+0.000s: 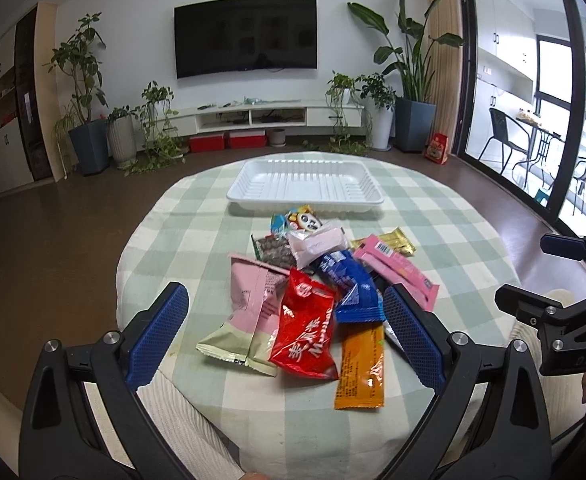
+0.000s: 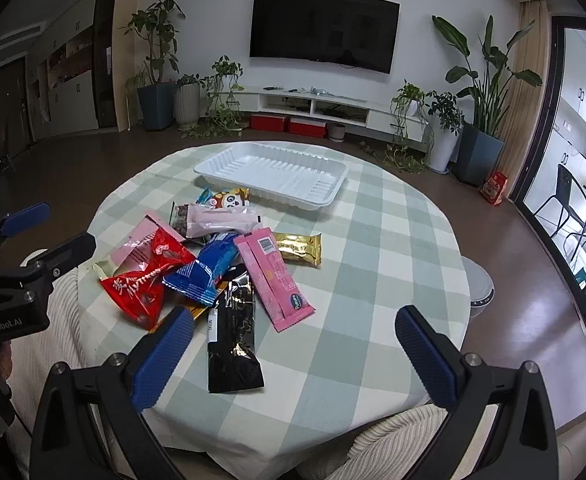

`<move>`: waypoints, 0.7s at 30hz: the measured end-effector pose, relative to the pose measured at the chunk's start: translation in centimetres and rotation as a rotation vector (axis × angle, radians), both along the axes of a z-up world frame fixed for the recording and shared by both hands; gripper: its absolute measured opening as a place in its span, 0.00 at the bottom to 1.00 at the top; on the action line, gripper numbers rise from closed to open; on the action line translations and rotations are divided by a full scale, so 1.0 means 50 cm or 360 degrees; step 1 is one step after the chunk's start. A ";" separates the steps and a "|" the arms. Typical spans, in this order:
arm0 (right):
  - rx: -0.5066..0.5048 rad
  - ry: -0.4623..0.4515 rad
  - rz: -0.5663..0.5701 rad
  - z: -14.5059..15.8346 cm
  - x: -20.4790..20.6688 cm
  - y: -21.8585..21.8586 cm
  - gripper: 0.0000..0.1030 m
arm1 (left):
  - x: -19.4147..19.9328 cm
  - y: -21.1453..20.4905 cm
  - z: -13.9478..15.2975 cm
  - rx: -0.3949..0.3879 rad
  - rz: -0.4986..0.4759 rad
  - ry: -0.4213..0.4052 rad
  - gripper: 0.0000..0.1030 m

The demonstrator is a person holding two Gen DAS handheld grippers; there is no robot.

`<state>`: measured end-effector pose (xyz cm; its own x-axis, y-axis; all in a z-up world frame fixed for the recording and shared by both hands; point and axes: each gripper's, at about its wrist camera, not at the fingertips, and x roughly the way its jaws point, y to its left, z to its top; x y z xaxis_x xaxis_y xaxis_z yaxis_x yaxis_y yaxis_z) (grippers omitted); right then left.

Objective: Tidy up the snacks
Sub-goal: 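Move both tools toward the snack pile on the table, then grasp the pink-and-green bag with left tool while right tool grasps pink bar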

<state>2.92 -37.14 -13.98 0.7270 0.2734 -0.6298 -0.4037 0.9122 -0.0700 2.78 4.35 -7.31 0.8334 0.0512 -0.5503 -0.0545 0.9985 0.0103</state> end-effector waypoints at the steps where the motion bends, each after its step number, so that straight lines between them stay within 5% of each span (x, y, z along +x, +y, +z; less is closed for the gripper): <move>1: -0.0006 0.0014 0.0004 -0.007 0.005 0.002 1.00 | 0.008 0.006 -0.007 -0.0003 0.0004 0.0017 0.96; 17: -0.0141 0.0223 0.0147 -0.112 0.151 0.057 1.00 | 0.130 0.094 -0.114 -0.0059 0.0092 0.0251 0.96; 21: -0.0138 0.0276 0.0188 -0.130 0.190 0.068 0.93 | 0.167 0.104 -0.135 -0.0055 0.0101 0.0298 0.96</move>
